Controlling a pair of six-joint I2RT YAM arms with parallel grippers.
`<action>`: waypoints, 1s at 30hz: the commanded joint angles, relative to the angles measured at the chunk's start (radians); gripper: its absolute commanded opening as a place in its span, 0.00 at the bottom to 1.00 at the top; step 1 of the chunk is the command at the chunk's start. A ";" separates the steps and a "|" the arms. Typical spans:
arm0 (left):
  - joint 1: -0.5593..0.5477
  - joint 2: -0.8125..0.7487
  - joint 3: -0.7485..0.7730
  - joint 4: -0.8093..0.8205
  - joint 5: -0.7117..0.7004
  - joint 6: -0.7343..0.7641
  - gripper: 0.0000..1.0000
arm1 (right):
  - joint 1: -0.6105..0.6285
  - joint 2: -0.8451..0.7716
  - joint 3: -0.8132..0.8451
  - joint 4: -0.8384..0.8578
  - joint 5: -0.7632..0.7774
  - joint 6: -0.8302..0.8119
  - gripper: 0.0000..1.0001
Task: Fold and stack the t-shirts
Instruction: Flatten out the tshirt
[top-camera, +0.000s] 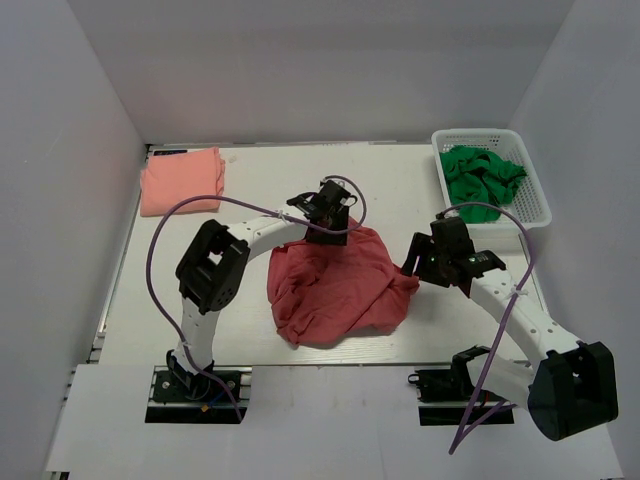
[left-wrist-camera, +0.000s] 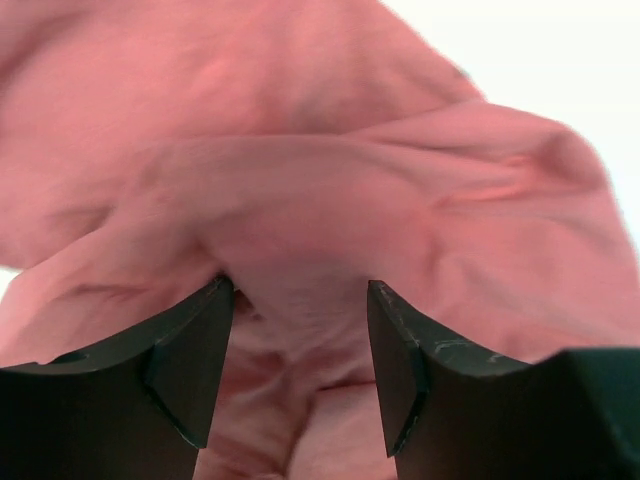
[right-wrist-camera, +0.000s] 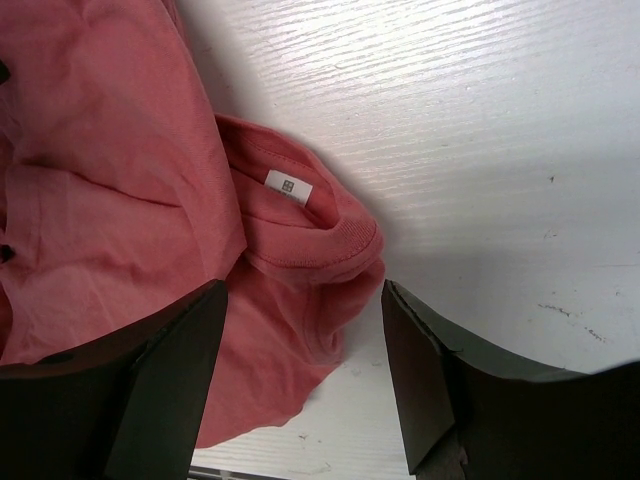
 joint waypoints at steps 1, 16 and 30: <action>-0.001 -0.019 0.037 -0.104 -0.143 -0.019 0.67 | -0.007 -0.016 -0.009 0.007 -0.017 -0.018 0.69; -0.003 -0.031 -0.018 0.077 0.014 -0.006 0.62 | -0.003 0.058 -0.063 0.086 -0.055 -0.002 0.66; -0.003 -0.041 -0.006 0.104 -0.038 0.003 0.00 | -0.006 0.139 -0.057 0.189 0.003 0.022 0.48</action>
